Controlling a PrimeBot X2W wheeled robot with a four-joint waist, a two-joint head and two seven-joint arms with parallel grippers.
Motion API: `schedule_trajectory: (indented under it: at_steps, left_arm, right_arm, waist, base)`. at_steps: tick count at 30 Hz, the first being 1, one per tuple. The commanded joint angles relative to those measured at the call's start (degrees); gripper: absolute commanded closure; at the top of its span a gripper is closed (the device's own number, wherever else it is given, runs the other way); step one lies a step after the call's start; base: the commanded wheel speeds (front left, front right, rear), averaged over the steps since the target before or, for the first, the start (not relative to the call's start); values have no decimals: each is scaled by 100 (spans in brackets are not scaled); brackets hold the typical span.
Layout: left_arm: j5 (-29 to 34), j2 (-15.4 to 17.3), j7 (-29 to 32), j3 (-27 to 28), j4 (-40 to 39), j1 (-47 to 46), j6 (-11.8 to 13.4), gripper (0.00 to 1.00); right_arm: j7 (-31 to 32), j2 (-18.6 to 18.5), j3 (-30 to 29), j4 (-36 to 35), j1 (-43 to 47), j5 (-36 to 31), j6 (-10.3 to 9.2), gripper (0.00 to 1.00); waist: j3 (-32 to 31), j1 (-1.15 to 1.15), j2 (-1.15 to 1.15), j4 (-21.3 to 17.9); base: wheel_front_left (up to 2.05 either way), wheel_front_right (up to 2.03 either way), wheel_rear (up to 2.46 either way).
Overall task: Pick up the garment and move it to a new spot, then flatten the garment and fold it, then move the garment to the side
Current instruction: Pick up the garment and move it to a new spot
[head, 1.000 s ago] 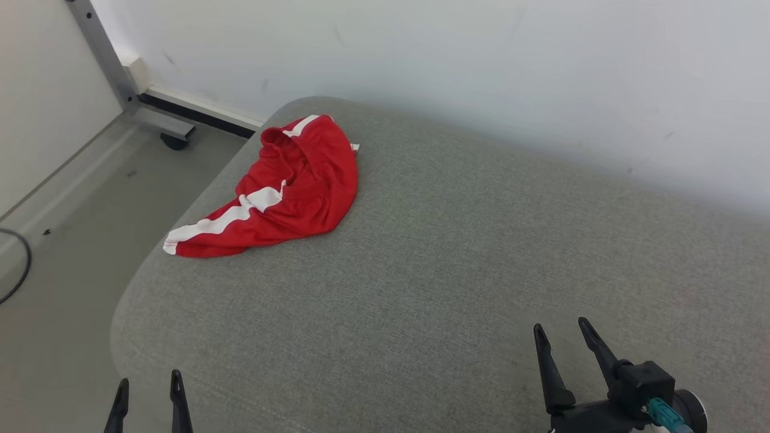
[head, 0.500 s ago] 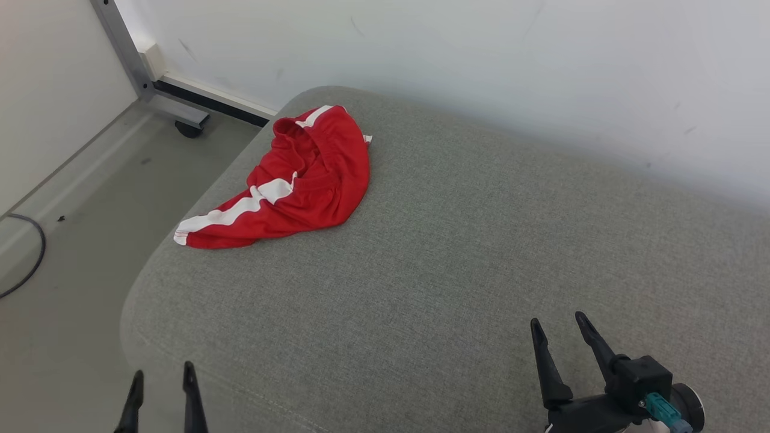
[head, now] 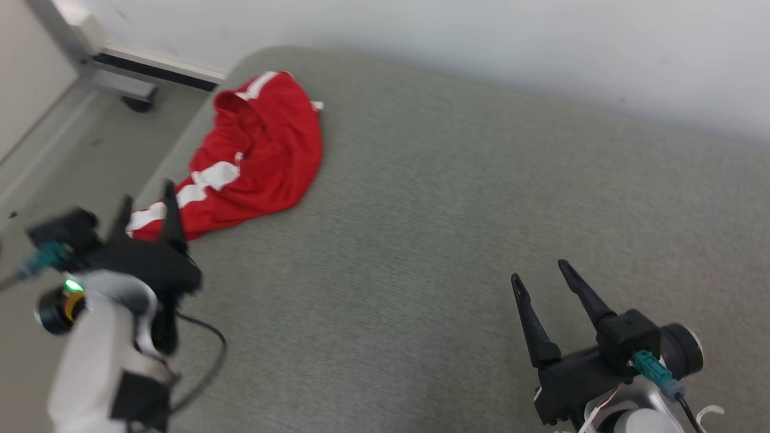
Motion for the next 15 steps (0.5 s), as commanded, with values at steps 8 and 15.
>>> schedule_trajectory:
  at_steps: [8, 15]
  left_arm:
    - [-483, 575, 370, 523, 1430, -1531, 157, 0]
    - [-451, 1021, 766, 487, 2260, -2047, 308, 0]
  right_arm:
    - [422, -466, 224, -742, -217, 23, -13, 0]
    - [532, -531, 192, -1311, -218, 30, -12, 0]
  waist:
    - [1417, -1, -1, -1563]
    - [1897, -1, -1, -2138]
  base:
    - [0, 0, 0]
    - [0, 0, 0]
